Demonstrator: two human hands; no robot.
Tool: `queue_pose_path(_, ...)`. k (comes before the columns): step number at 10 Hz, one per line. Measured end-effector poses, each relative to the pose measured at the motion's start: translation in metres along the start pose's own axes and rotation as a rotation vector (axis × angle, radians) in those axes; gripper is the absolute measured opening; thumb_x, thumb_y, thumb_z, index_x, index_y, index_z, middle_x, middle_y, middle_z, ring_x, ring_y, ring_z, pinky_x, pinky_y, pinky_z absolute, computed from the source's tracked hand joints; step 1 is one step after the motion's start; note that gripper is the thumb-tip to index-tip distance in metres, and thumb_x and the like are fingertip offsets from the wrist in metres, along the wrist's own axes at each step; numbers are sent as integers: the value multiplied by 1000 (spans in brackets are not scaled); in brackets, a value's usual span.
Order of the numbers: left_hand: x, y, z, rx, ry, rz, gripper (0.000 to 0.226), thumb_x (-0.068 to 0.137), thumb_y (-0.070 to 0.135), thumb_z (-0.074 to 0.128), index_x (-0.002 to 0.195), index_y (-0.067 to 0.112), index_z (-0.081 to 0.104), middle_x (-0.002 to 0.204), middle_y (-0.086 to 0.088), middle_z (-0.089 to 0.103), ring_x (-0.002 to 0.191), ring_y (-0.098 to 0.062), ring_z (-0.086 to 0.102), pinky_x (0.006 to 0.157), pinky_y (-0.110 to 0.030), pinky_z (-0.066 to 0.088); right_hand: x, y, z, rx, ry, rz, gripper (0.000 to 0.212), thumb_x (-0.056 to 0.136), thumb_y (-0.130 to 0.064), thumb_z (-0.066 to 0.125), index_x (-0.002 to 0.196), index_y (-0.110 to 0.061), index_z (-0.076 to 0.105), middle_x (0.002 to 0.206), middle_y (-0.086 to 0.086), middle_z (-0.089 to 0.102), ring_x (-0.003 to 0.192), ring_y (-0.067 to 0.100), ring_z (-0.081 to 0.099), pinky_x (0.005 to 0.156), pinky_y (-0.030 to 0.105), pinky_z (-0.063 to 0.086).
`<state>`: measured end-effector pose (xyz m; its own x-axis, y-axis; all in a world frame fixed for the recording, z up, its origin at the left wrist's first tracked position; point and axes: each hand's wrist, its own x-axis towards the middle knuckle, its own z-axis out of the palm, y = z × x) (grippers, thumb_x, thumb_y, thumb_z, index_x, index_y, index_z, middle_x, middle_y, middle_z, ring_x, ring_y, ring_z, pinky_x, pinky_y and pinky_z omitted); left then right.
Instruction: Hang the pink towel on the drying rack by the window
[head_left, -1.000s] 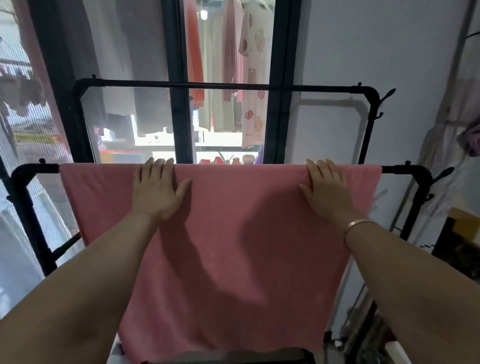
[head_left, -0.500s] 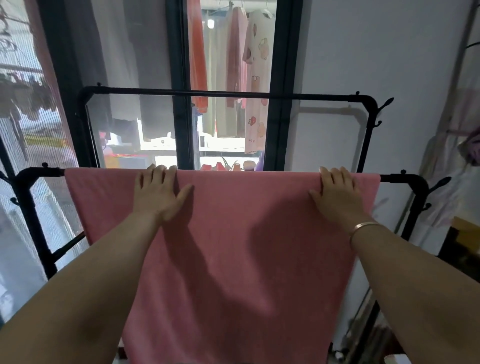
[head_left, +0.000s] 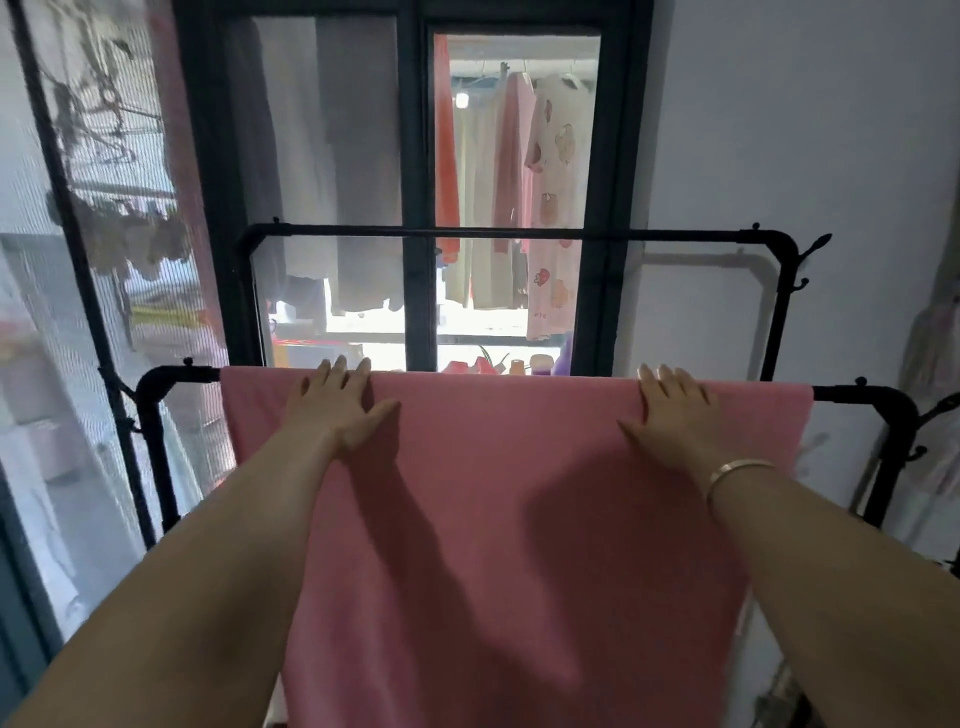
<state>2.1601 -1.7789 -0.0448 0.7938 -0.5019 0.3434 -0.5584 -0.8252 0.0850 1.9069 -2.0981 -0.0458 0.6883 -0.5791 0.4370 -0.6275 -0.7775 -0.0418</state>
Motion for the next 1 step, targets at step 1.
queue_pose_path(1, -11, -38, -15, 55, -48, -118, 86, 87, 75, 25, 153, 26, -1, 162, -7, -4, 148, -28, 0, 116, -52, 7, -7, 21, -14, -7, -57, 50, 81, 90, -54, 43, 151, -19, 3, 161, 8, 4, 147, 28, 6, 117, 46, 10)
